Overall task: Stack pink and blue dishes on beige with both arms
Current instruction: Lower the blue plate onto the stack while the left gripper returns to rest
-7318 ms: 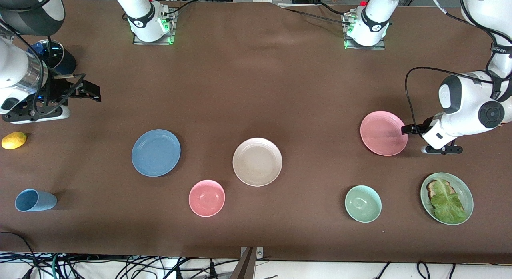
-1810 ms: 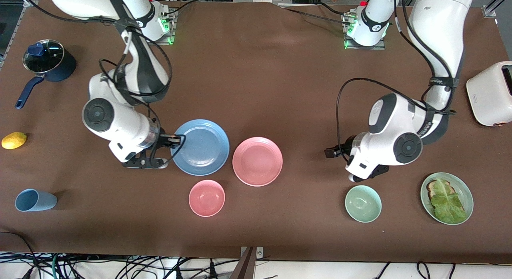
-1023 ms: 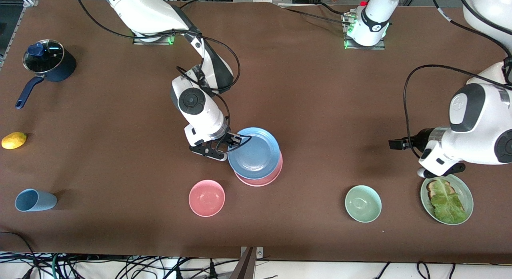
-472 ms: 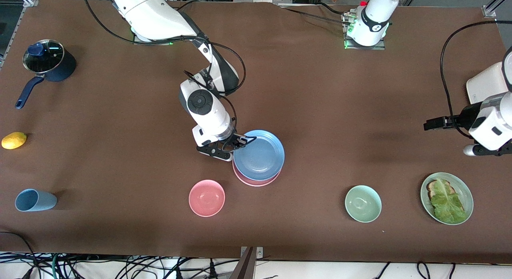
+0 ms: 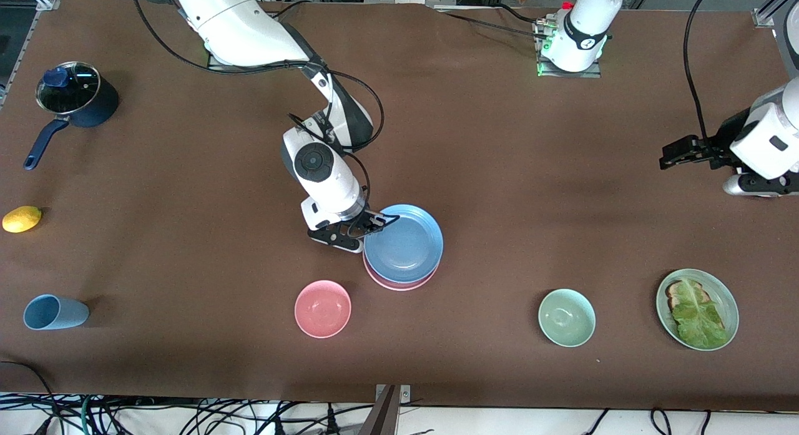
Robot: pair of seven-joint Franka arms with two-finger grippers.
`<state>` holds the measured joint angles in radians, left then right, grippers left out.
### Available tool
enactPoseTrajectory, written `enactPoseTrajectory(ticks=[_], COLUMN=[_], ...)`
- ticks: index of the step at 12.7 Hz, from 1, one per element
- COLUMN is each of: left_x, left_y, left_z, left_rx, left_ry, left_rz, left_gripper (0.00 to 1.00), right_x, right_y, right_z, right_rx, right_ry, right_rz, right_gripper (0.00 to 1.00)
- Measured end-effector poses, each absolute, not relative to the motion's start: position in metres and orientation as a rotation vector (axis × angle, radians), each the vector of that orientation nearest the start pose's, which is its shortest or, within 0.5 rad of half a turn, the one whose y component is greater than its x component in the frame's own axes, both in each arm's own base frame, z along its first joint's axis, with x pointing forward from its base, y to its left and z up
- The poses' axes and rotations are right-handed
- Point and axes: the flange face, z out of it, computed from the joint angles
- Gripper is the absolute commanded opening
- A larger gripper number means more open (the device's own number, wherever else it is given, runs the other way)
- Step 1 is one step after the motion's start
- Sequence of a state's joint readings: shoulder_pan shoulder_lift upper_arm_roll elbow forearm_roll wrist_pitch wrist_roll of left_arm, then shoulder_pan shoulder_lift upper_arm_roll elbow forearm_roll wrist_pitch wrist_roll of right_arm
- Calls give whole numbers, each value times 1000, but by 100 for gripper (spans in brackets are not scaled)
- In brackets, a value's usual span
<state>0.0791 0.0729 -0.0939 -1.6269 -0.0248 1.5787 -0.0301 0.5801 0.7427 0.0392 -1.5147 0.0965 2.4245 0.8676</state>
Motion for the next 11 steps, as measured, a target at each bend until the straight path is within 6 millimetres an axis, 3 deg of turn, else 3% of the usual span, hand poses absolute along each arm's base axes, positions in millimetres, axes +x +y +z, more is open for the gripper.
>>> enactPoseTrajectory(ticks=[4, 9, 10, 11], left_x=[539, 539, 539, 539], left_y=[-43, -21, -20, -19], left_z=[574, 604, 607, 609], left_rx=[-3153, -3165, -3166, -3166], left_ry=[65, 7, 4, 1], left_rz=[163, 22, 12, 4], left_gripper=[100, 100, 100, 100], right_x=[596, 598, 599, 600], right_y=[421, 420, 420, 419], right_z=[236, 236, 237, 239], right_rx=[-2911, -2908, -2902, -2896], right_ry=[479, 476, 472, 462], right_rz=[-100, -119, -134, -150], right_gripper=[14, 14, 19, 30])
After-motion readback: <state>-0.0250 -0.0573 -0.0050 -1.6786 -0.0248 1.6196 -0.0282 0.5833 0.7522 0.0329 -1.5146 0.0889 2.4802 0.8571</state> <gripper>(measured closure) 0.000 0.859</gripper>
